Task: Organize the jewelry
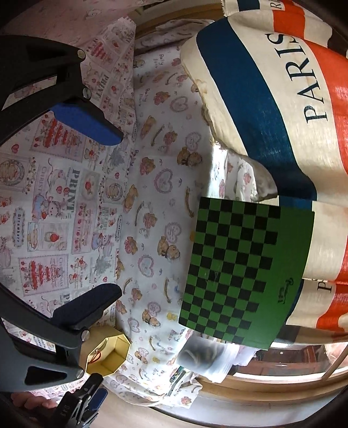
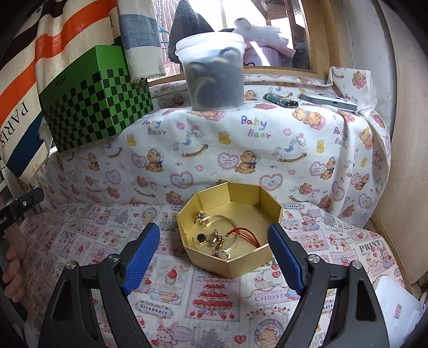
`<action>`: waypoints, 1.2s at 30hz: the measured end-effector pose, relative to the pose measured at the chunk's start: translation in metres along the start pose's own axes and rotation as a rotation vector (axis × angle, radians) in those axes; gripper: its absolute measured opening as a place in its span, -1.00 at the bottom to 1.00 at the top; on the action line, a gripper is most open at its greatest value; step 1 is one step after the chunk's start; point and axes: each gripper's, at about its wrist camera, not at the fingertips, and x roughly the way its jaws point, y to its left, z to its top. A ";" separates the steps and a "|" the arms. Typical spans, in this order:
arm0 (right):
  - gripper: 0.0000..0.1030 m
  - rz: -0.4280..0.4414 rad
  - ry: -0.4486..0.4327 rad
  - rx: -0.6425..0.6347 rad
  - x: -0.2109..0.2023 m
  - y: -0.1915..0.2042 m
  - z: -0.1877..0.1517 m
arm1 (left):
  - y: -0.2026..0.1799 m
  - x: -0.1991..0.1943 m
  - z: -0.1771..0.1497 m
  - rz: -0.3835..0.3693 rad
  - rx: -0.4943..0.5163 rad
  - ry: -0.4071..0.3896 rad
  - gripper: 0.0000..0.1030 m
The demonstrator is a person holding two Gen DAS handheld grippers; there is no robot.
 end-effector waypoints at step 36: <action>-0.43 0.076 0.368 -0.134 0.101 0.096 -0.005 | 0.026 0.011 -0.001 0.066 -0.114 0.063 0.99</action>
